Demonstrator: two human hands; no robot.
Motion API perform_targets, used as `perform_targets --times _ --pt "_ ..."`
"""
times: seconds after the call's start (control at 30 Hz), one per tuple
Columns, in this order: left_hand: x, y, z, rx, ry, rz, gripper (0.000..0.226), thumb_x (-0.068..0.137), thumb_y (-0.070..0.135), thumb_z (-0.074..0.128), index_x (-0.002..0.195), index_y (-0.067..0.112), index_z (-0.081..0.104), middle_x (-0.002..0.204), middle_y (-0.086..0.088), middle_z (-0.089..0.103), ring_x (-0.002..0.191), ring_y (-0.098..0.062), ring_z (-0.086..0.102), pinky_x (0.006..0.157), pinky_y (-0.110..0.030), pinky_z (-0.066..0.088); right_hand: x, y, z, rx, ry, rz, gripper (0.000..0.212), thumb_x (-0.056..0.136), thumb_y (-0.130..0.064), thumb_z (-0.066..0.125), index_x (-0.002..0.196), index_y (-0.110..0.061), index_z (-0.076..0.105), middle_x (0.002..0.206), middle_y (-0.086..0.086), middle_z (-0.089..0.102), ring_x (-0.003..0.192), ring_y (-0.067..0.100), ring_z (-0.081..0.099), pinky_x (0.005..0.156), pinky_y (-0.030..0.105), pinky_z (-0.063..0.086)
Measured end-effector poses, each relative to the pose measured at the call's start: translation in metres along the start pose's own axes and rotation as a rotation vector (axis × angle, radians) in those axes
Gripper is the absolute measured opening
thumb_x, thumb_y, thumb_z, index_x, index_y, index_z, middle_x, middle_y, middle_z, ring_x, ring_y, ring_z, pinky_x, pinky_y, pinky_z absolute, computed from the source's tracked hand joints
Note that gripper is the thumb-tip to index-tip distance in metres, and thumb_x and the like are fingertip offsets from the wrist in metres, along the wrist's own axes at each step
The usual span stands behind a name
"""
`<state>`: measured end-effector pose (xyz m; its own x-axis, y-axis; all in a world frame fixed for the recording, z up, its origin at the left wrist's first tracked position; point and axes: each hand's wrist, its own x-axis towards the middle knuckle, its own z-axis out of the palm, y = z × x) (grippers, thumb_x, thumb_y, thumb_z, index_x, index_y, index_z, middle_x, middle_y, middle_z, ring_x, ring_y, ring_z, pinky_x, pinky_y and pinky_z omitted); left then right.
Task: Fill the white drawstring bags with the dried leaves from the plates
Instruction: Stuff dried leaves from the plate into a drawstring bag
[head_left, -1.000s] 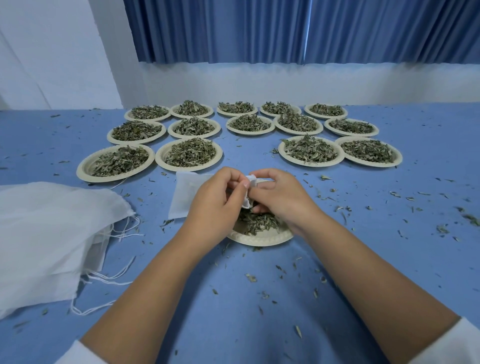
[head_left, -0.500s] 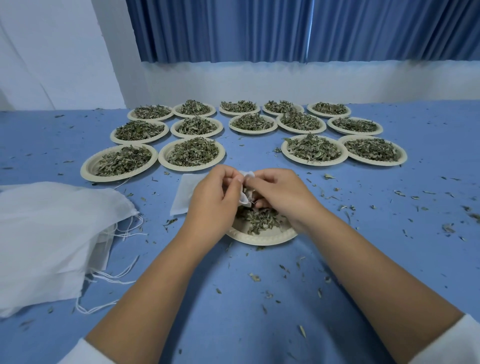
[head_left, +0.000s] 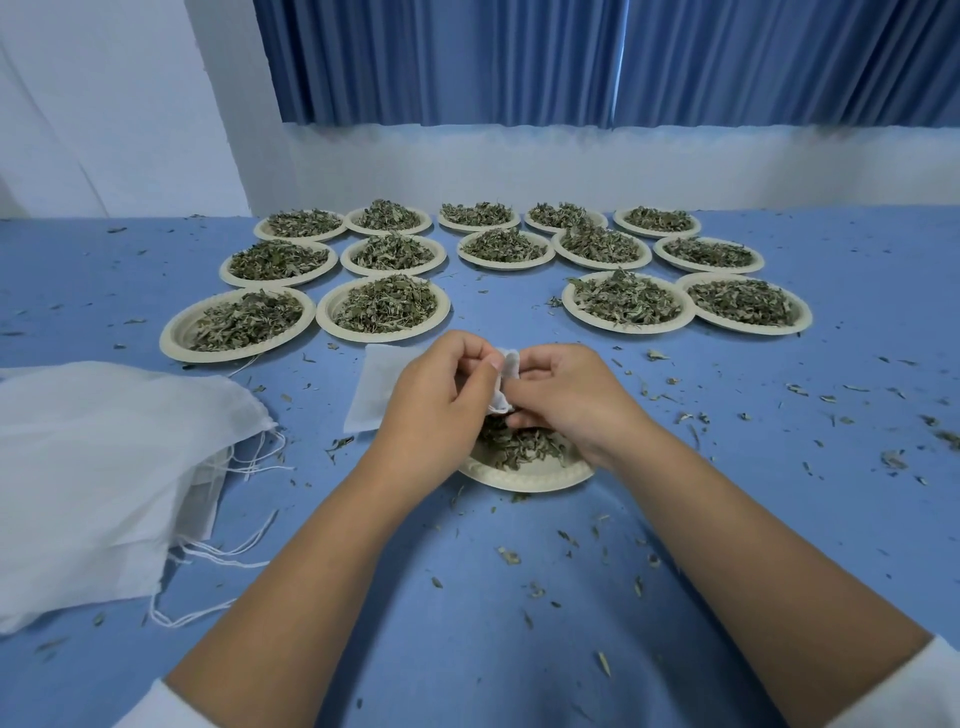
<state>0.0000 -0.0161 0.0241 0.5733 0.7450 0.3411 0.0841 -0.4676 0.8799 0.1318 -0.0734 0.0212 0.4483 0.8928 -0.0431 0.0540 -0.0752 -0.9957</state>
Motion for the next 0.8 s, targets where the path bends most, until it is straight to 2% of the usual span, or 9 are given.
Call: perform_targets --times 0.23,0.3,0.4,0.47,0.53,0.6,0.67,0.73,0.8 --pt "0.001 0.000 0.001 0.020 0.015 0.002 0.011 0.097 0.021 0.055 0.087 0.023 0.059 0.071 0.009 0.066 0.067 0.001 0.062 0.068 -0.016 0.049 0.009 0.003 0.009 -0.293 0.152 -0.084 0.015 0.086 -0.005 0.065 0.072 -0.009 0.065 0.054 0.000 0.063 0.041 0.006 0.054 0.047 0.021 0.046" --pt "0.002 -0.003 -0.001 0.017 0.079 -0.019 0.010 0.097 0.022 0.054 0.088 0.024 0.058 0.070 0.008 0.066 0.069 -0.002 0.063 0.072 -0.023 0.052 0.007 0.002 0.009 -0.359 0.126 -0.145 0.014 0.087 -0.018 0.068 0.078 -0.008 0.070 0.061 0.003 0.066 0.050 0.006 0.055 0.055 0.025 0.046" --pt "0.006 -0.007 -0.006 0.042 0.183 -0.041 0.009 0.099 0.022 0.051 0.092 0.023 0.057 0.073 0.008 0.063 0.069 -0.007 0.060 0.074 -0.038 0.055 0.001 -0.005 0.005 -0.434 0.064 -0.180 0.021 0.091 -0.039 0.064 0.081 -0.023 0.074 0.080 -0.012 0.073 0.068 0.000 0.062 0.067 0.024 0.048" --pt "0.008 -0.007 -0.008 0.054 0.225 -0.046 0.010 0.099 0.024 0.051 0.091 0.024 0.056 0.074 0.009 0.059 0.067 -0.009 0.058 0.073 -0.041 0.055 -0.002 -0.009 -0.001 -0.503 0.079 -0.180 0.023 0.095 -0.038 0.055 0.087 -0.028 0.074 0.088 -0.006 0.074 0.083 0.016 0.066 0.077 0.034 0.052" --pt "0.009 -0.007 -0.009 0.062 0.245 -0.050 0.013 0.100 0.024 0.051 0.088 0.027 0.054 0.074 0.011 0.058 0.064 -0.003 0.056 0.070 -0.036 0.053 -0.004 -0.009 -0.010 -0.588 0.076 -0.181 0.023 0.097 -0.028 0.051 0.099 -0.029 0.073 0.074 -0.007 0.071 0.067 0.026 0.063 0.065 0.032 0.054" --pt "0.010 -0.008 -0.009 0.072 0.254 -0.055 0.014 0.100 0.025 0.051 0.087 0.028 0.053 0.074 0.012 0.057 0.060 0.001 0.053 0.065 -0.031 0.049 -0.006 -0.008 -0.017 -0.671 0.041 -0.172 0.023 0.096 -0.023 0.053 0.107 -0.029 0.072 0.068 -0.017 0.060 0.048 0.009 0.053 0.047 0.018 0.043" --pt "0.010 -0.009 -0.009 0.073 0.250 -0.065 0.013 0.100 0.025 0.051 0.087 0.029 0.053 0.074 0.011 0.057 0.058 0.000 0.052 0.063 -0.031 0.048 -0.008 -0.007 -0.021 -0.831 -0.013 -0.178 0.024 0.092 -0.027 0.060 0.114 -0.031 0.068 0.097 -0.016 0.062 0.079 0.000 0.058 0.065 0.014 0.044" --pt "0.009 -0.009 -0.010 0.070 0.248 -0.071 0.012 0.100 0.026 0.051 0.088 0.028 0.054 0.073 0.011 0.057 0.060 -0.003 0.054 0.064 -0.033 0.049 -0.008 -0.008 -0.022 -1.009 -0.084 -0.184 0.037 0.088 -0.037 0.067 0.124 -0.031 0.063 0.125 -0.008 0.058 0.115 0.012 0.052 0.092 0.027 0.044" --pt "0.009 -0.008 -0.010 0.073 0.248 -0.072 0.010 0.100 0.026 0.051 0.090 0.026 0.055 0.074 0.011 0.058 0.065 -0.007 0.058 0.065 -0.034 0.051 -0.010 -0.008 -0.018 -1.064 -0.141 -0.171 0.047 0.085 -0.043 0.071 0.129 -0.029 0.061 0.129 -0.005 0.057 0.120 0.015 0.050 0.099 0.033 0.043"
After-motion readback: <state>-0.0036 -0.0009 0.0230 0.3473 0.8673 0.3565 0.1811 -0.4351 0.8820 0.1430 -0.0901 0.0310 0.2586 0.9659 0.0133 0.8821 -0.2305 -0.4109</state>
